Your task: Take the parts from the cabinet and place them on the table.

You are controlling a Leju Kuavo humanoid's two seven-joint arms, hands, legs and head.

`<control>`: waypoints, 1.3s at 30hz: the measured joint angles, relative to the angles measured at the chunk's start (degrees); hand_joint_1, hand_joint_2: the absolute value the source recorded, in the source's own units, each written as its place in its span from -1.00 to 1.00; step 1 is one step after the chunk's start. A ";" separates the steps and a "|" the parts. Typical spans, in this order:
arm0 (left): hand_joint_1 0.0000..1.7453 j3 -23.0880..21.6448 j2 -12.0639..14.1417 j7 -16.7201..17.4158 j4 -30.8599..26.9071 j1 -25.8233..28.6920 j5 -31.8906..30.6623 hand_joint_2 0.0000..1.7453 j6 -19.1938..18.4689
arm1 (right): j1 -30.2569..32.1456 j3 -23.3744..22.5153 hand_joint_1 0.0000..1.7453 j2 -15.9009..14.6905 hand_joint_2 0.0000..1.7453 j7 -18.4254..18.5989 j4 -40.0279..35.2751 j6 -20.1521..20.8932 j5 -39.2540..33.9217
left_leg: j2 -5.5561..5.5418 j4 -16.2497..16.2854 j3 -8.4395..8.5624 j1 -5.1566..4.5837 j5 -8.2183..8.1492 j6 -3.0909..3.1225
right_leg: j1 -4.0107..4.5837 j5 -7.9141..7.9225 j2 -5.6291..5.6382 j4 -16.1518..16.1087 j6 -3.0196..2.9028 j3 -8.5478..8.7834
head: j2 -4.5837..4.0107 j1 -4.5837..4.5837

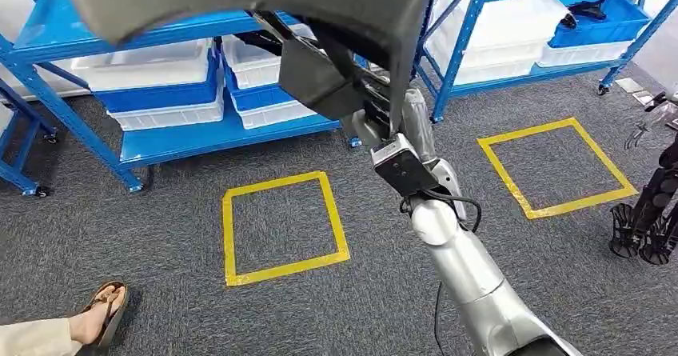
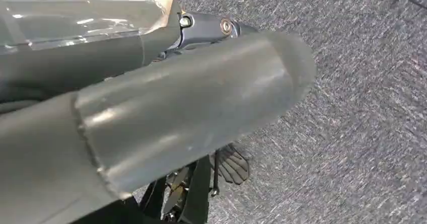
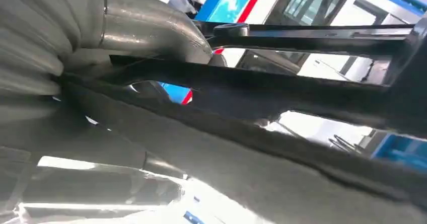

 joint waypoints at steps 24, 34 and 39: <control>-1.00 0.68 -0.31 -0.07 -0.02 -0.16 0.28 -1.00 -0.72 | -1.78 0.72 1.00 -0.11 1.00 -0.59 1.95 -2.43 3.08 | 0.20 16.39 -8.42 0.80 -7.70 -1.76 | -0.59 1.34 0.32 1.83 -0.23 -3.34 | 0.00 0.06; -1.00 0.72 -0.37 -0.18 -0.02 -0.57 0.31 -1.00 -1.03 | -2.51 1.22 1.00 0.46 1.00 -0.83 3.17 -4.37 5.27 | 0.53 -2.05 0.91 -0.12 -0.18 1.31 | 0.22 0.65 -1.05 3.14 1.05 -4.48 | 0.00 0.22; -1.00 0.72 -0.39 -0.26 -0.02 -0.42 0.24 -1.00 -1.40 | -0.43 1.22 1.00 -0.09 1.00 -1.27 3.35 -5.05 5.51 | -0.99 -1.98 0.07 -0.20 0.46 1.78 | -0.21 -5.49 -0.33 18.71 0.94 -11.14 | 0.00 0.35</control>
